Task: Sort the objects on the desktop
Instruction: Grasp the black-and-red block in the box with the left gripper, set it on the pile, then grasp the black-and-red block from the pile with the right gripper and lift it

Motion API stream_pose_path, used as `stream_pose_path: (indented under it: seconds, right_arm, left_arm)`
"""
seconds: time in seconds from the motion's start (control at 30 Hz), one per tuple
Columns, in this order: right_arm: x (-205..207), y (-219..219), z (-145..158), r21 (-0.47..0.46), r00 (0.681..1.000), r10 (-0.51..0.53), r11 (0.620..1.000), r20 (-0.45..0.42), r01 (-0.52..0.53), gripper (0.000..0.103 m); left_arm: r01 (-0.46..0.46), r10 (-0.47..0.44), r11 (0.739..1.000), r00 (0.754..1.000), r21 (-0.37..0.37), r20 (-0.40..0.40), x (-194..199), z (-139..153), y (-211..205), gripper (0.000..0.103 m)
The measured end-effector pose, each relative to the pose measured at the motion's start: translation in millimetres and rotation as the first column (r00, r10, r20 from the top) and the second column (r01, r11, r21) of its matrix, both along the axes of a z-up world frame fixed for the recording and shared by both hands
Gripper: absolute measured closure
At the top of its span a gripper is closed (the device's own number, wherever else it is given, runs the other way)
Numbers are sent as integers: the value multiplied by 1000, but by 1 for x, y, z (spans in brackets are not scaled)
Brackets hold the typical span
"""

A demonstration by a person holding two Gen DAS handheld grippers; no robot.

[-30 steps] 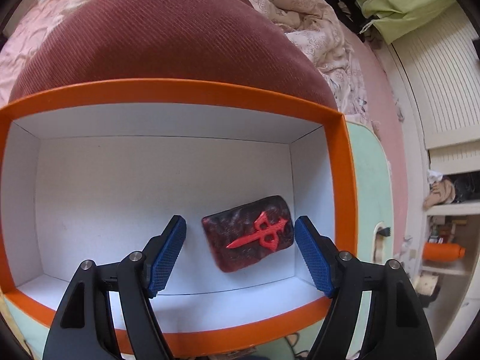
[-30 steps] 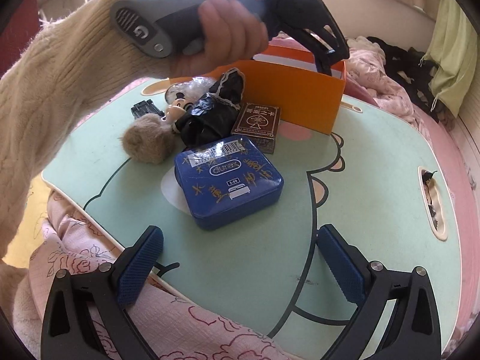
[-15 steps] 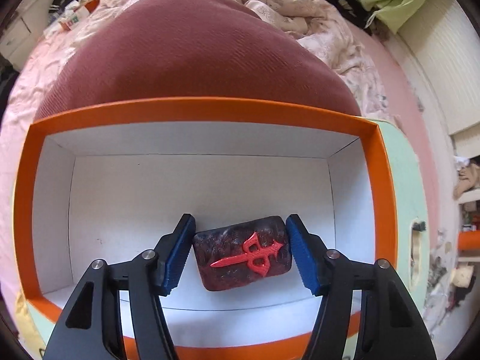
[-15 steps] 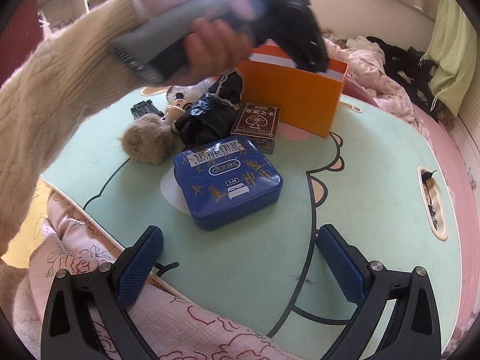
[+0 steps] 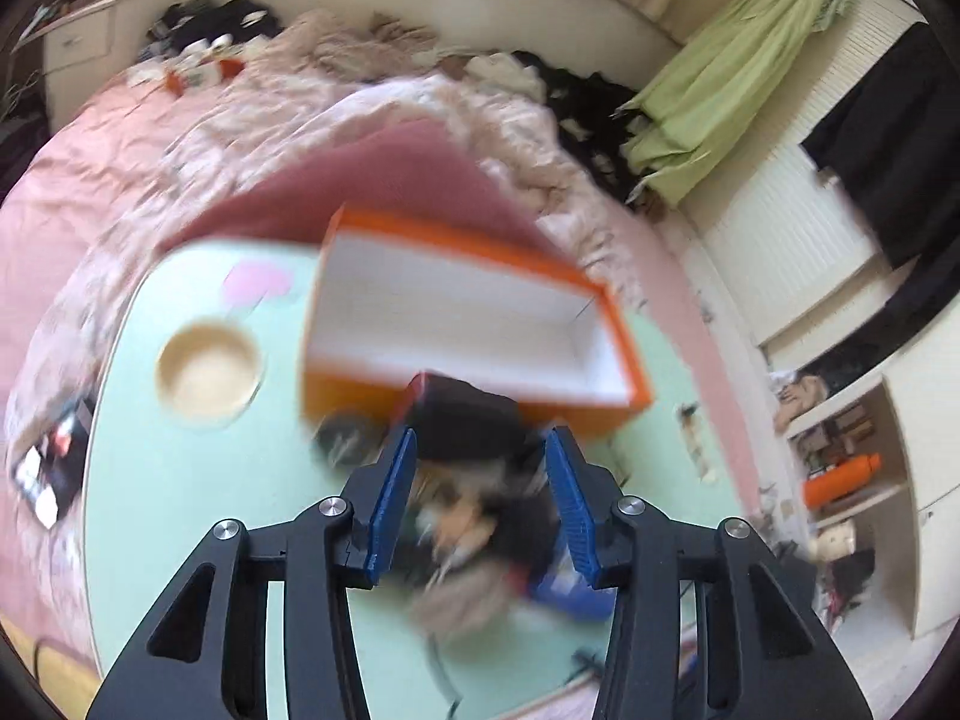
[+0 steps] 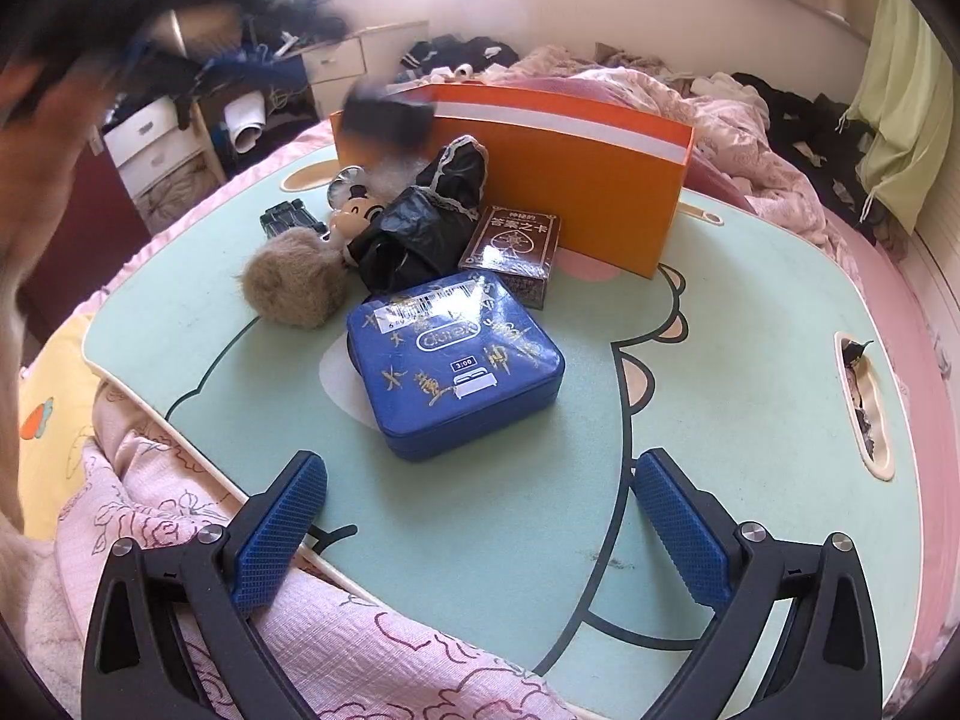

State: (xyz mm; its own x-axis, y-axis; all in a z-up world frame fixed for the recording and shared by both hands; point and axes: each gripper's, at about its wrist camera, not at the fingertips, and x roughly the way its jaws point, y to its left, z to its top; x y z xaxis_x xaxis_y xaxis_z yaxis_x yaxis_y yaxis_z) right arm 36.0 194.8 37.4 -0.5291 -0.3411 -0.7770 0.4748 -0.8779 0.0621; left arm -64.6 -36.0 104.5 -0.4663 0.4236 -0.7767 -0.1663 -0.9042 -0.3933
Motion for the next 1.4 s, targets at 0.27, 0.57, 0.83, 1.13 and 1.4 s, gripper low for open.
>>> stream_pose_path:
  seconds: [0.27, 0.57, 0.83, 1.13, 1.4]
  right_arm:
    - [0, 0, 0, 5, 1000, -4, 1000, 0, 4, 0]
    - [2, 3, 1, 14, 1000, -12, 1000, 0, 12, 0]
    - [-7, 9, 8, -8, 999, -39, 999, 8, 39, 1]
    - [-103, -17, 96, -74, 982, -182, 981, -52, 178, 1]
    - [-183, -56, 69, 7, 958, -264, 964, 113, 264, 4]
  left_arm:
    - [-82, 82, 996, 997, 36, 0, 54, -58, -24, 56]
    - [-96, 67, 978, 985, -183, -158, 98, -76, 3, 23]
    - [-85, -19, 938, 956, -336, -294, 100, -91, 38, 0]
    - [-97, -13, 939, 948, -330, -317, 98, -95, 35, 0]
    - [-98, -16, 941, 943, -323, -334, 106, -100, 34, 0]
